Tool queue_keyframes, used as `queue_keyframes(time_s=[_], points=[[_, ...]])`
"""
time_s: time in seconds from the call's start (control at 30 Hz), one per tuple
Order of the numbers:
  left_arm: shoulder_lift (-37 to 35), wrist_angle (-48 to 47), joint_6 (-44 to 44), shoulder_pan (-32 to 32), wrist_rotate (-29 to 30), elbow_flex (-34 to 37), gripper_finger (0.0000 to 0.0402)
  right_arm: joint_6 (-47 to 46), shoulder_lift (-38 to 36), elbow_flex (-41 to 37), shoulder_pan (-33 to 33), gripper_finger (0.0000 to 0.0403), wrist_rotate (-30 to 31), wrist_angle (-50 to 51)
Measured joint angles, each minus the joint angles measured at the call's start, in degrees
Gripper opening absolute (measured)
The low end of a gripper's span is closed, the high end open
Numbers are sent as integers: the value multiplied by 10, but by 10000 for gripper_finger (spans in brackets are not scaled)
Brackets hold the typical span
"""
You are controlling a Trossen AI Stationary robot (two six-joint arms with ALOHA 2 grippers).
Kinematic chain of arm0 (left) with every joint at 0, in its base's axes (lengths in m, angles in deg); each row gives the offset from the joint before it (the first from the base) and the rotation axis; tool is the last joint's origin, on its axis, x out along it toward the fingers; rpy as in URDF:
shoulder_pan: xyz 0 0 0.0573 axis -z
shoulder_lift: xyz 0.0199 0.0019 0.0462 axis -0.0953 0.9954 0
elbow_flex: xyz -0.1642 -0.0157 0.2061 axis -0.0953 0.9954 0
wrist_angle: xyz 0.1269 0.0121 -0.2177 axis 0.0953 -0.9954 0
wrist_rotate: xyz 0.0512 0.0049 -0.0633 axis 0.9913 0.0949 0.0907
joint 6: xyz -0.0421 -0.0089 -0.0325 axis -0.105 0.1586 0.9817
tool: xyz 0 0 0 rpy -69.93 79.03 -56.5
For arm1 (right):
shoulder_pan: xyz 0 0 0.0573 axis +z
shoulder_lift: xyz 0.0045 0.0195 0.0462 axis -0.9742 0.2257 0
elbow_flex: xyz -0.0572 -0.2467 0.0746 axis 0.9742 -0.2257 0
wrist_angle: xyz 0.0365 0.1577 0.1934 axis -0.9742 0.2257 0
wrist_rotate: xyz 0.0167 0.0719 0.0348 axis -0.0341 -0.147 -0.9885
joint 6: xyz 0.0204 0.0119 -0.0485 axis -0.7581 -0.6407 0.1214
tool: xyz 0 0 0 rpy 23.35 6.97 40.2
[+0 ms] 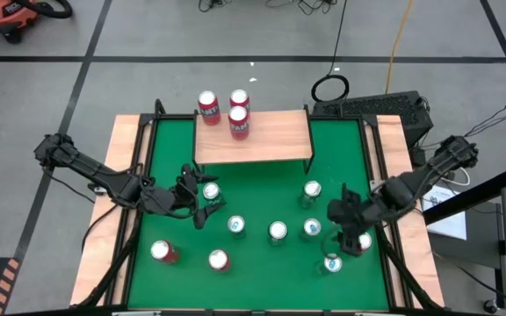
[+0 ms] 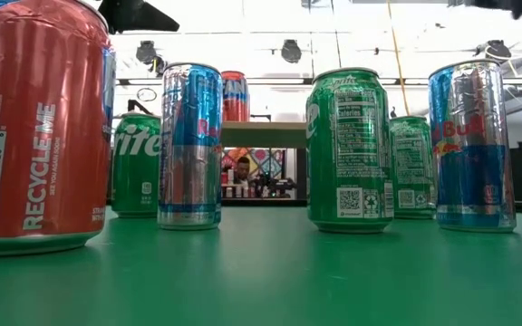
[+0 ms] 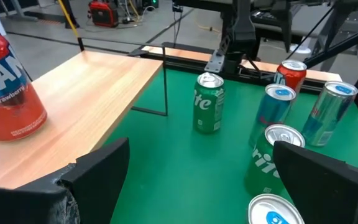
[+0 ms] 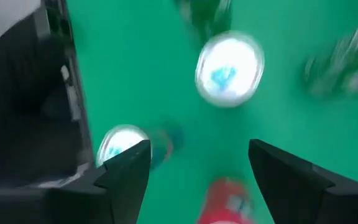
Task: Place canned beverage on shelf
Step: Put the red soda can on the shelf aligned with the other red soda cans
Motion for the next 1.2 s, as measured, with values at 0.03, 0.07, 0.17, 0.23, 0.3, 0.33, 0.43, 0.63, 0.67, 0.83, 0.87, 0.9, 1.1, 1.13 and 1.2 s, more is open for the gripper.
queue_keyframes(time_s=[0.03, 0.07, 0.17, 0.23, 0.3, 0.33, 0.43, 0.63, 0.67, 0.83, 0.87, 0.9, 1.1, 1.13, 1.2], points=[[0, 0, 0, 0, 0, 0, 391, -27, 0, 0, 10, 263, -4, 10], [0, 0, 0, 0, 0, 0, 391, -48, -1, 0, 20, 263, -8, 19], [0, 0, 1, 0, 0, 0, 391, -101, 1, 0, 53, 263, -5, 62], [0, 0, 1, 0, 0, 0, 391, -133, 8, 0, 72, 263, 2, 101], [0, 0, 1, 0, -6, 0, 391, -143, 17, 0, 89, 263, 5, 134], [0, 0, 1, 0, -10, 0, 391, -143, 23, 0, 97, 264, 9, 149], [0, -3, 1, 0, -18, 0, 391, -141, 40, 0, 119, 272, 26, 173], [0, -4, 1, 0, -25, 0, 391, -145, 61, 0, 142, 317, 36, 184], [0, -4, 1, 0, -25, 0, 391, -150, 62, 0, 145, 324, 36, 187], [0, -5, -4, 0, -24, 0, 391, -167, 62, -9, 157, 348, 34, 187], [0, -7, -4, 0, -23, 0, 391, -168, 62, -12, 159, 349, 33, 186], [0, -9, -4, 0, -22, 0, 391, -172, 63, -15, 161, 350, 33, 184], [0, -15, -4, 0, -20, 0, 391, -194, 62, -43, 170, 351, 30, 150], [0, -15, -5, 0, -20, 0, 391, -198, 62, -50, 171, 351, 24, 141], [0, -15, -5, 0, -19, 0, 391, -210, 62, -65, 175, 351, 16, 124]])
